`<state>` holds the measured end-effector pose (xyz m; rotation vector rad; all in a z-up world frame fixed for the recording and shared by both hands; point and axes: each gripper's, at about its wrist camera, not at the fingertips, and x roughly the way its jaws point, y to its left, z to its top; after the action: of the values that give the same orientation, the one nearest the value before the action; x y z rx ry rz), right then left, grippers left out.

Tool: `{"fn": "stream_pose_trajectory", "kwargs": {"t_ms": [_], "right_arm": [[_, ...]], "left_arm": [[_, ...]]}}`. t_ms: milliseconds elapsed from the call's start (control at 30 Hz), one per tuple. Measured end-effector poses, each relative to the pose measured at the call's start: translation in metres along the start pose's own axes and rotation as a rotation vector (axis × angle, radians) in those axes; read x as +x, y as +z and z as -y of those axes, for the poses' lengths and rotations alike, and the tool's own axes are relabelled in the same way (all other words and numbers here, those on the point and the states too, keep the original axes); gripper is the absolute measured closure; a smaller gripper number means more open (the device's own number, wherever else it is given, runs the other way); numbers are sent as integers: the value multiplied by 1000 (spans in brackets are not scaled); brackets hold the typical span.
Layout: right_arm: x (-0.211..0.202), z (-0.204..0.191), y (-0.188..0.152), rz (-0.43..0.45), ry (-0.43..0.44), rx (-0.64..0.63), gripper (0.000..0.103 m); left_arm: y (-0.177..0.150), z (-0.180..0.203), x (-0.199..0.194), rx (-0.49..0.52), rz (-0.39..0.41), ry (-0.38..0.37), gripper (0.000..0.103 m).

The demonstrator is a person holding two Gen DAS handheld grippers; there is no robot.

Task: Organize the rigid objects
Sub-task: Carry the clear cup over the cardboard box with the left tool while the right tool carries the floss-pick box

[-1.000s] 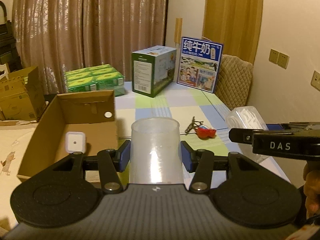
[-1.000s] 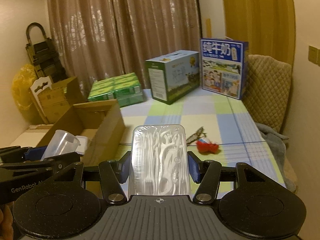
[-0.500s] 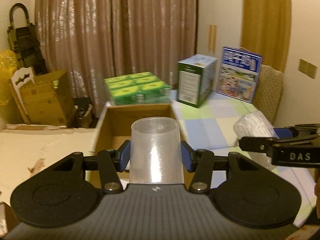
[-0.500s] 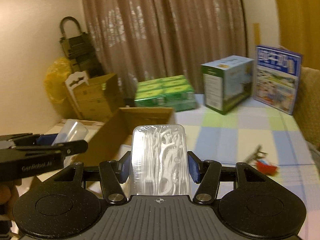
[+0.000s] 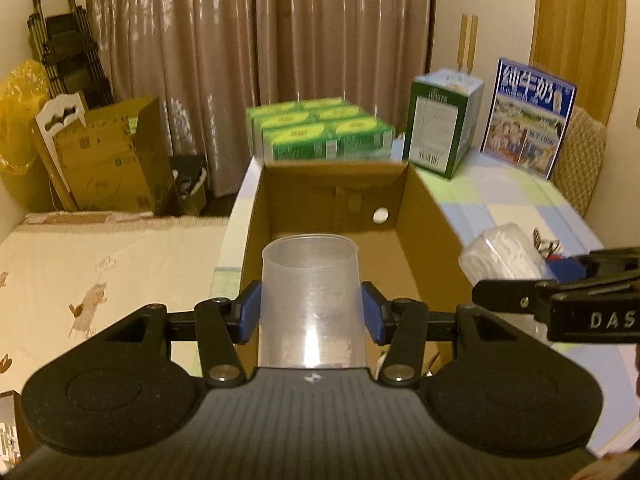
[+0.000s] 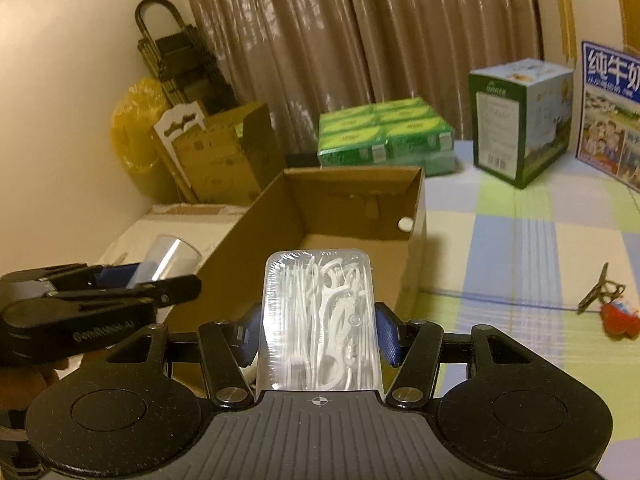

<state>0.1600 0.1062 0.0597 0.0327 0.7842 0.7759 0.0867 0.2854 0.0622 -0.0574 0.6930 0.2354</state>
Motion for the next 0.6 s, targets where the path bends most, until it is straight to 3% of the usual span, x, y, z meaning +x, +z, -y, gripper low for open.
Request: {"fn": "stream_pose_trajectory", "kwargs": {"t_ms": [600], "right_arm": [[35,-2,-13,-47,-3,-1,49]], "left_arm": [[-21,-2,31,10,-74,-33,56]]}}
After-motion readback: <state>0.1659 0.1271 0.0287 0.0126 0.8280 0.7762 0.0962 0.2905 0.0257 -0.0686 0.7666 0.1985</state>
